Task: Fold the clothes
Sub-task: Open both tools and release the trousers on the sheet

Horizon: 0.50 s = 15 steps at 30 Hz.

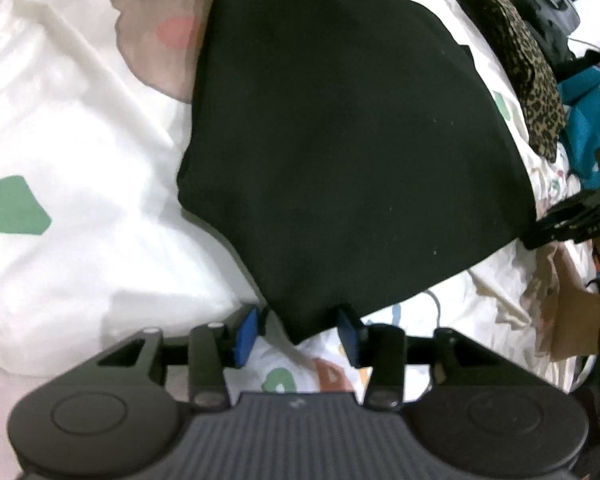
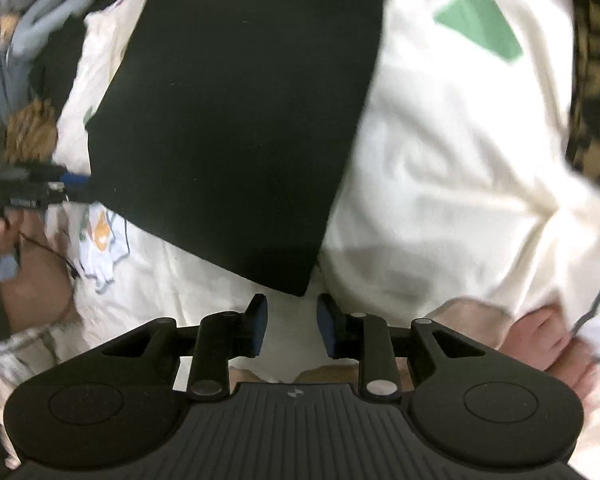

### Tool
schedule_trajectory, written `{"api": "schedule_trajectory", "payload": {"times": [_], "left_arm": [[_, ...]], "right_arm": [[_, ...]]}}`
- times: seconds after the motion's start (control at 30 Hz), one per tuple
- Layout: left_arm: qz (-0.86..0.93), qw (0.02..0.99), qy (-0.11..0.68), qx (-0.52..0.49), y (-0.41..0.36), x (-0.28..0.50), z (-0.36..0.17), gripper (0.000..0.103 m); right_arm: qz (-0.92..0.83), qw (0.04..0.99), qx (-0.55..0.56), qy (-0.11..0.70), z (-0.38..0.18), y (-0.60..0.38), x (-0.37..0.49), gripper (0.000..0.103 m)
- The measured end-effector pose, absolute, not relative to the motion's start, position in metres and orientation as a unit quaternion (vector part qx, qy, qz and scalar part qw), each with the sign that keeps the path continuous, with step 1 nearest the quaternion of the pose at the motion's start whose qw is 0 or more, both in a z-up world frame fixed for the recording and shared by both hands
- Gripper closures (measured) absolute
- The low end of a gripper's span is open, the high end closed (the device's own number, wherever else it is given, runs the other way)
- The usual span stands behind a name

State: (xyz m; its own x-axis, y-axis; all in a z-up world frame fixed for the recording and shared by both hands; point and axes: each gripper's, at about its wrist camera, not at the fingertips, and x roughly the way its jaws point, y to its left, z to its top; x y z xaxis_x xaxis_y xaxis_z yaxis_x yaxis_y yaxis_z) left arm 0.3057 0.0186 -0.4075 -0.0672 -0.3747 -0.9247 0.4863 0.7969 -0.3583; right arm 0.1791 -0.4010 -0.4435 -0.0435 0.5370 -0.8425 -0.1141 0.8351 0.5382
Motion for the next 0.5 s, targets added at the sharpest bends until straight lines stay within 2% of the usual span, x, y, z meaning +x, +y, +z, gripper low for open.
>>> {"api": "schedule_trajectory", "payload": {"times": [0.17, 0.2, 0.3, 0.37, 0.5], "left_arm": [[-0.31, 0.681, 0.663, 0.004, 0.023, 0.311, -0.412, 0.057], [-0.307, 0.68, 0.665, 0.0, 0.024, 0.312, -0.412, 0.06], [-0.307, 0.672, 0.673, -0.019, 0.025, 0.315, -0.412, 0.08], [-0.307, 0.668, 0.677, -0.028, 0.025, 0.316, -0.411, 0.082], [-0.303, 0.664, 0.682, -0.041, 0.025, 0.319, -0.414, 0.078]], "right_arm": [[0.236, 0.666, 0.223, 0.672, -0.453, -0.409, 0.182, 0.065], [0.236, 0.664, 0.231, 0.671, -0.453, -0.41, 0.181, 0.065], [0.244, 0.663, 0.26, 0.658, -0.45, -0.418, 0.181, 0.08], [0.249, 0.662, 0.276, 0.651, -0.446, -0.426, 0.183, 0.083], [0.24, 0.654, 0.288, 0.657, -0.453, -0.431, 0.186, 0.08]]}}
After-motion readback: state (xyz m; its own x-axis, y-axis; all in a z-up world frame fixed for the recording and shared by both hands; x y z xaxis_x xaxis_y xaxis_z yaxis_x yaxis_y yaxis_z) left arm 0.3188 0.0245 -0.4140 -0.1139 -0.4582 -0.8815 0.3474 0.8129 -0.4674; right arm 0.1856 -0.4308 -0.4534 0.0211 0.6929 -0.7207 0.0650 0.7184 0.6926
